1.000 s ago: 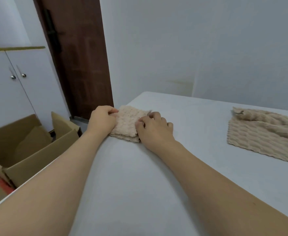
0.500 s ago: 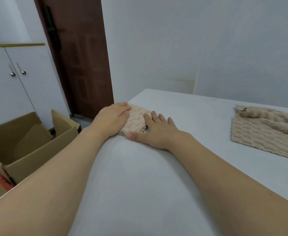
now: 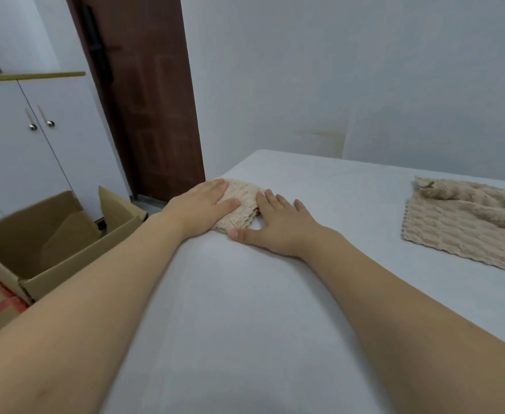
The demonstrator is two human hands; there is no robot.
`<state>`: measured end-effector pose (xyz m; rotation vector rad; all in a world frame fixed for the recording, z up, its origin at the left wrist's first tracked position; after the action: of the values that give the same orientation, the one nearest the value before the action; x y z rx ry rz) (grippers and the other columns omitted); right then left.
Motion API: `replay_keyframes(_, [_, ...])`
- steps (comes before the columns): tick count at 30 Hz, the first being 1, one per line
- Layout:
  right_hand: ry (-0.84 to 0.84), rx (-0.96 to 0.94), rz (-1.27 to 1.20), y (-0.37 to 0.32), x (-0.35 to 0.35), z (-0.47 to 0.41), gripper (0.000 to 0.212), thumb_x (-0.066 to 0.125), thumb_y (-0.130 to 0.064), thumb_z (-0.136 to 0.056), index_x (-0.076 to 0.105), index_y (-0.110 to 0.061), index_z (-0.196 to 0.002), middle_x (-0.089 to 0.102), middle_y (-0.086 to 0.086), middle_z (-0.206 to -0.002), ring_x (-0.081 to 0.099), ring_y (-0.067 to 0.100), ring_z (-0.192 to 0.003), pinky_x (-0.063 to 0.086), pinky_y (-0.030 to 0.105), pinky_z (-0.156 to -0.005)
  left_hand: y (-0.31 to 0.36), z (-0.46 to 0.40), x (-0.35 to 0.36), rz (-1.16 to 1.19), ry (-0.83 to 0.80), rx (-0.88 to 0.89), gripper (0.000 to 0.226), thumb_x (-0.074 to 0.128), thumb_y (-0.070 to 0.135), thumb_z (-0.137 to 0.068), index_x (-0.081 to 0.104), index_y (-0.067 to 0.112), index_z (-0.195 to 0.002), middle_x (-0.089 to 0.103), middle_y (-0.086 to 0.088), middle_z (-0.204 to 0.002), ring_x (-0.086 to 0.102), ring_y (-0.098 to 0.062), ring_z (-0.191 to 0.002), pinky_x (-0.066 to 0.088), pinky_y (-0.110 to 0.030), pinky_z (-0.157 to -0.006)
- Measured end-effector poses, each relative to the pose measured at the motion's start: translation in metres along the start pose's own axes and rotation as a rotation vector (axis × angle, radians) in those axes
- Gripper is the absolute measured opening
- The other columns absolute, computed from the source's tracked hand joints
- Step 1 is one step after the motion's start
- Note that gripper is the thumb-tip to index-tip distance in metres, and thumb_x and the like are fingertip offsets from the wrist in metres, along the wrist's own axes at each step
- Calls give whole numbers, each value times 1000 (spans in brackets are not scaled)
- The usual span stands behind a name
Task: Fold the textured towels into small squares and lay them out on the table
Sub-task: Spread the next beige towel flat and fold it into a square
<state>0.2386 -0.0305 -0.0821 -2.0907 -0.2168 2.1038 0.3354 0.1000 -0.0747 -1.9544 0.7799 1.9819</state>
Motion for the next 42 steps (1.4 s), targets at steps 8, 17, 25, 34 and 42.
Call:
replay_keyframes(8, [57, 95, -67, 41, -16, 69, 86, 31, -64, -93, 1, -11, -154, -1, 4, -162, -1, 16, -149, 0, 38, -121, 35, 10, -27, -391, -155, -54, 69, 13, 55, -102, -1, 18, -158, -4, 4, -166, -8, -15, -152, -14, -49, -120])
replay_keyframes(17, [371, 429, -5, 180, -93, 158, 52, 35, -33, -98, 34, -9, -144, 31, 12, -153, 26, 28, -141, 16, 45, -117, 195, 15, -19, -143, -7, 207, 63, 18, 46, -105, 1, 18, -158, -7, 1, -166, -10, -15, -152, -10, -40, -122])
replay_keyframes(25, [248, 729, 97, 289, -96, 229, 62, 20, -45, -99, 15, -15, -153, 4, 10, -162, 4, 30, -148, -1, 52, -118, 354, 31, 38, 255, -167, 402, 59, 33, 41, -103, 19, 20, -156, -6, 8, -165, -7, -11, -151, -6, -35, -121])
replay_keyframes(34, [155, 683, 69, 306, -71, 235, 69, 14, -55, -96, -2, -23, -154, -11, 4, -162, -8, 28, -148, -7, 54, -117, 362, 28, 66, 214, -6, 419, 41, 41, 35, -100, 49, 23, -138, 46, 3, -148, 39, -20, -136, 29, -36, -111])
replay_keyframes(42, [46, 531, -30, 267, -64, 264, 81, 17, -76, -86, -6, -35, -153, -22, -5, -159, -18, 23, -147, -16, 58, -113, 351, 55, 46, 267, 30, 252, 14, 44, 13, -93, 58, 12, -93, 60, -3, -105, 54, -27, -99, 44, -35, -80])
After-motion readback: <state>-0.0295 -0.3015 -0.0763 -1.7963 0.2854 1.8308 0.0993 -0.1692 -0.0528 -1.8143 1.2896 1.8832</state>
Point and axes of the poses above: each hand's wrist, its own z-axis away from the middle knuckle, its own x-axis out of the palm, y = z × x, the point moved 7 cm from there along -z, towards the middle knuckle
